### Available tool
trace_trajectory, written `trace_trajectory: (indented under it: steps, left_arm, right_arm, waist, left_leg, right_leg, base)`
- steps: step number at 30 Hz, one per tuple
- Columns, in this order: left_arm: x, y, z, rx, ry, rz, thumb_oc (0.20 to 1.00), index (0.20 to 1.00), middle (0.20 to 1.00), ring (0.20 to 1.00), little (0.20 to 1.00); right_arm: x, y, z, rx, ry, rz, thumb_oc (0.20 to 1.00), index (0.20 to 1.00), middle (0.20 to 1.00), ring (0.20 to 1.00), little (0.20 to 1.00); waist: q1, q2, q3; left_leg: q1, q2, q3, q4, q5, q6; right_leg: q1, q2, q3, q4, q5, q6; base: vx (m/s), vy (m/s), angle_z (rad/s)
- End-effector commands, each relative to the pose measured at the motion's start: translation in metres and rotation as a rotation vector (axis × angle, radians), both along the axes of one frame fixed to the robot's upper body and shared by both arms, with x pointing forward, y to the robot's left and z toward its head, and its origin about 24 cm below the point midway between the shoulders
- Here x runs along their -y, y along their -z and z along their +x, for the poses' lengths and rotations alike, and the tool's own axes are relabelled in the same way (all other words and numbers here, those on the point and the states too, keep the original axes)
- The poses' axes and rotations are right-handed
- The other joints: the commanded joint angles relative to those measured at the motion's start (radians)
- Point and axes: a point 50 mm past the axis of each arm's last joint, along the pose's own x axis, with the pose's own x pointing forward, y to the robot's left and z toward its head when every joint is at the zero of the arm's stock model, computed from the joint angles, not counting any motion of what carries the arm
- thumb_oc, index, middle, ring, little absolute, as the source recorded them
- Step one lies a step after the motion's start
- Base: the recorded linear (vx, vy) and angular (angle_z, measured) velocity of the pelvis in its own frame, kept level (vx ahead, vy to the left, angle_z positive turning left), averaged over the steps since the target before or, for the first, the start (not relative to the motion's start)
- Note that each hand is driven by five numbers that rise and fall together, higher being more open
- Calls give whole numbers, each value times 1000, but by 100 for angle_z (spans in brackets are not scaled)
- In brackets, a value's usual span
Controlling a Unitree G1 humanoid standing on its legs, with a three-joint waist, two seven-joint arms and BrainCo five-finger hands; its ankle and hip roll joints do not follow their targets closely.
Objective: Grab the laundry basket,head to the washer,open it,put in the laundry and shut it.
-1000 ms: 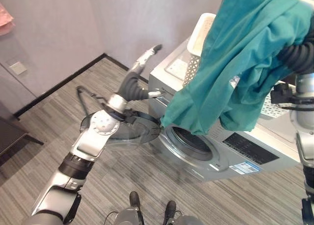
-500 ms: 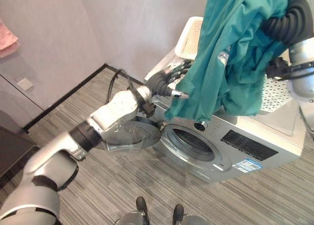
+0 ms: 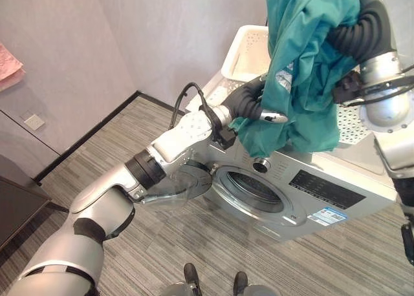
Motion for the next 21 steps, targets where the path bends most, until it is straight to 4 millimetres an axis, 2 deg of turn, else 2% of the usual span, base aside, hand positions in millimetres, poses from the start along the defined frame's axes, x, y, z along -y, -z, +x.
trace_trajectory:
  steps: [1, 9, 10, 11, 12, 18, 21]
  left_arm:
    - [18, -28, 7, 51, -13, -51, 1000, 1000, 1000, 1000, 1000]
    - [33, -30, 9, 83, -51, -50, 1000, 1000, 1000, 1000, 1000]
    - [35, -31, 9, 80, -49, -62, 482, 482, 482, 482, 482]
    - [35, -32, 8, 70, -58, -92, 253, 253, 253, 253, 253]
    - [33, -34, 10, 77, -80, -108, 200, 200, 200, 200, 200]
    - [22, -48, 11, 162, -157, -177, 200, 200, 200, 200, 200]
    - [18, -44, 12, 146, -182, -210, 200, 200, 200, 200, 200]
  right_arm:
    - [-21, -41, -13, 193, -83, 41, 200, 200, 200, 200, 200]
    - [-38, -39, -5, 172, -140, 83, 200, 200, 200, 200, 200]
    - [-41, -38, -4, 166, -153, 88, 200, 200, 200, 200, 200]
    - [-44, -37, -4, 164, -164, 92, 200, 200, 200, 200, 200]
    - [-45, -35, -3, 159, -170, 96, 200, 200, 200, 200, 200]
    - [-48, -26, -4, 142, -183, 98, 200, 200, 200, 200, 200]
    - [-48, -19, -1, 119, -183, 110, 200, 200, 200, 200, 200]
  waist:
    - [-6, -22, -97]
    - [-11, -22, -104]
    - [-11, -22, -105]
    - [-9, -22, -105]
    - [-9, -22, -105]
    - [1, -24, -106]
    - [2, -26, -107]
  left_leg:
    - [-42, 30, 67, -38, 67, -54]
    - [-24, 31, 80, -49, 67, -52]
    - [-22, 31, 81, -52, 67, -52]
    - [-21, 31, 81, -53, 68, -51]
    - [-20, 31, 80, -53, 68, -51]
    - [-12, 29, 79, -63, 73, -50]
    - [-10, 30, 77, -65, 76, -51]
  right_leg:
    - [96, 8, 47, 5, -167, 57]
    - [101, 5, 53, 10, -170, 58]
    - [101, 5, 52, 10, -170, 58]
    - [101, 5, 50, 11, -170, 58]
    - [100, 4, 50, 12, -171, 58]
    - [105, 4, 42, 15, -173, 56]
    - [106, 7, 39, 17, -176, 53]
  base:
    - [-9, 16, -7]
    - [-1, 3, -2]
    - [0, 0, 0]
    - [0, 0, 0]
    - [0, 0, 0]
    - [0, 0, 0]
    - [0, 0, 0]
